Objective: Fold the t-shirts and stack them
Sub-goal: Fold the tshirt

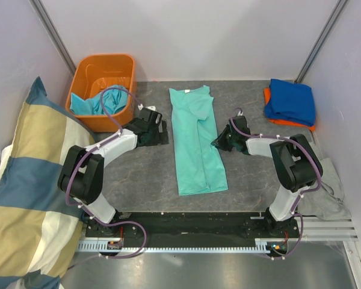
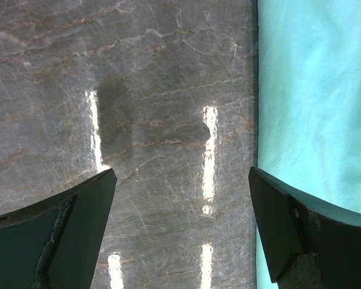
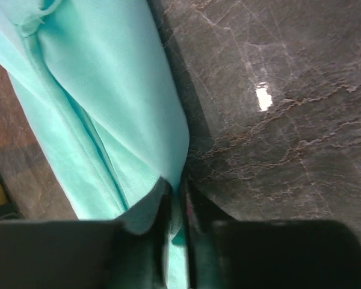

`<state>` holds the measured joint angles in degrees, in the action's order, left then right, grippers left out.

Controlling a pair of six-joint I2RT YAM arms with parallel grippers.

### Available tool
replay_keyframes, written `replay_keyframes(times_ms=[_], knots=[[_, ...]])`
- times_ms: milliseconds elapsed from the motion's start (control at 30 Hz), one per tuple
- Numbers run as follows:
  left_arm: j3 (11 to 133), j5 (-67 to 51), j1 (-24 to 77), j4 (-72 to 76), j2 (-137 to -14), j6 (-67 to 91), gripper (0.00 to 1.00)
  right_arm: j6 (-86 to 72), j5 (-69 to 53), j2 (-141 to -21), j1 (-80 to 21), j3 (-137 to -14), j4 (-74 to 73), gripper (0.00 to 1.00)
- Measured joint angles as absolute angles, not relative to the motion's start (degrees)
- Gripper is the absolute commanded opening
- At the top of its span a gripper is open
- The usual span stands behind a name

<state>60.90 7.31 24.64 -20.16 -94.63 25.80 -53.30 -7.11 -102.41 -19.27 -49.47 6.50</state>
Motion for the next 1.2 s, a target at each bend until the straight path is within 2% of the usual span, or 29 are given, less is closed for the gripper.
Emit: replay_keyframes(times_ms=[33, 100, 233, 500, 667, 833, 1200], knots=[[60.51, 7.31, 24.91, -20.14, -94.30, 25.96, 1.00, -53.28, -7.20, -102.37, -19.25, -49.43, 6.59, 0.40], [59.46, 7.31, 25.67, -20.01, -93.27, 26.28, 1.00, -53.36, -8.10, -102.02, -19.22, -49.28, 7.11, 0.48], [56.31, 7.31, 27.70, -19.81, -89.38, 27.38, 1.00, -52.58, -9.50, -100.14, -19.20, -48.16, 6.87, 0.57], [47.48, 7.33, 31.97, -19.59, -78.02, 31.05, 1.00, -48.62, -10.07, -92.73, -19.11, -44.69, -2.74, 0.61], [42.13, 7.05, 38.96, -17.98, -73.67, 34.89, 1.00, -45.15, -8.93, -86.74, -19.11, -43.07, -11.07, 0.65], [36.47, 5.89, 44.69, -15.22, -73.49, 39.48, 1.00, -43.11, -8.27, -79.18, -19.11, -40.03, -16.62, 0.66], [32.77, 5.32, 48.60, -10.04, -74.74, 45.65, 1.00, -42.72, -9.04, -69.17, -19.11, -32.40, -22.41, 0.66]])
